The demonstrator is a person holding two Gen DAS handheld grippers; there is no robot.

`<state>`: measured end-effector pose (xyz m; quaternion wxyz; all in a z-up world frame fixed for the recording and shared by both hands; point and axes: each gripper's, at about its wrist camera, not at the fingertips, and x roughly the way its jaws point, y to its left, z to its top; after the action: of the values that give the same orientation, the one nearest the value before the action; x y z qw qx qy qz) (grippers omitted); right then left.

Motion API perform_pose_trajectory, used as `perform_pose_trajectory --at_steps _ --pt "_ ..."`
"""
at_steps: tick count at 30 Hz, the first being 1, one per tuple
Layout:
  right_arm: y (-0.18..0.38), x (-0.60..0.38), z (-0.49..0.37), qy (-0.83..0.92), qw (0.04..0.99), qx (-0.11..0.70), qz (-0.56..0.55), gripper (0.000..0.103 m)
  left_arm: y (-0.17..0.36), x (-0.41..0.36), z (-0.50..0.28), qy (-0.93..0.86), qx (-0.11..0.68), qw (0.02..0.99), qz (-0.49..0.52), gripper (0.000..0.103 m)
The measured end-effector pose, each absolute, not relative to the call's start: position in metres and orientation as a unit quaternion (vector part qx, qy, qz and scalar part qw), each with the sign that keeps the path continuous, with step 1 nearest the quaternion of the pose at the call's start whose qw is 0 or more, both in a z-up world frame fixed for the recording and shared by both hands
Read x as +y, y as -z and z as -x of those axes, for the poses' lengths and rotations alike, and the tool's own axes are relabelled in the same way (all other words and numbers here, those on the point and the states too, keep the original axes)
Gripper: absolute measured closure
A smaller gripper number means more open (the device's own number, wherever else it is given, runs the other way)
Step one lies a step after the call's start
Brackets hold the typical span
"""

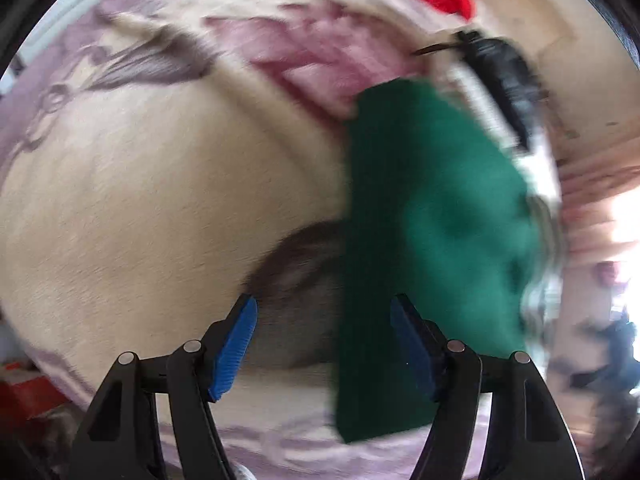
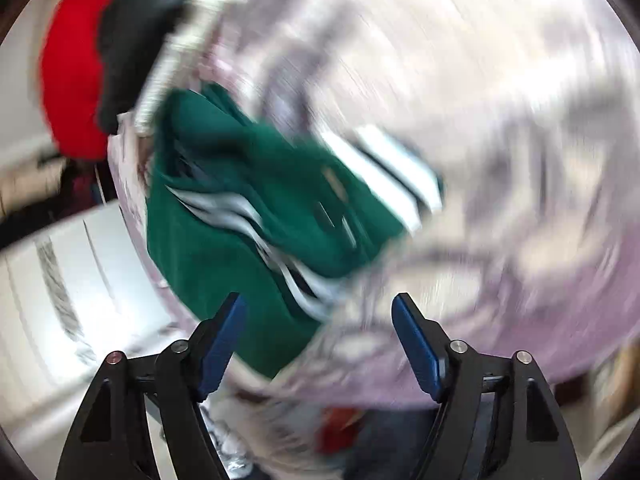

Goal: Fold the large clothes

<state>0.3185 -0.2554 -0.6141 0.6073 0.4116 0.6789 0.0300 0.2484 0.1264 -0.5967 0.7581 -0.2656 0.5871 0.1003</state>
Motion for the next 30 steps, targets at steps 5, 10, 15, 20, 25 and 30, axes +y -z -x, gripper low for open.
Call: perform_pose_trajectory --at_steps 5,10,15,20,25,30 --pt "0.596 -0.216 -0.421 -0.155 0.661 0.678 -0.28 0.015 0.668 0.149 -0.216 -0.169 0.629 0.71 0.268 0.036" --pt "0.637 -0.179 -0.453 -0.158 0.627 0.736 -0.202 0.075 0.689 0.144 -0.218 -0.137 0.618 0.73 0.258 0.003" --pt "0.585 -0.214 -0.45 -0.112 0.67 0.691 -0.247 0.101 0.693 0.152 -0.216 -0.144 0.596 0.734 0.292 0.0" --pt "0.598 -0.215 -0.458 -0.068 0.682 0.705 -0.184 0.1 0.694 0.145 -0.223 -0.164 0.623 0.72 0.257 0.0" --pt "0.613 -0.208 -0.43 -0.121 0.642 0.737 -0.174 0.051 0.689 0.15 -0.222 -0.161 0.635 0.709 0.262 0.0" --pt "0.638 -0.224 -0.368 -0.152 0.597 0.769 -0.173 0.032 0.67 0.163 -0.206 -0.164 0.617 0.704 0.312 0.0"
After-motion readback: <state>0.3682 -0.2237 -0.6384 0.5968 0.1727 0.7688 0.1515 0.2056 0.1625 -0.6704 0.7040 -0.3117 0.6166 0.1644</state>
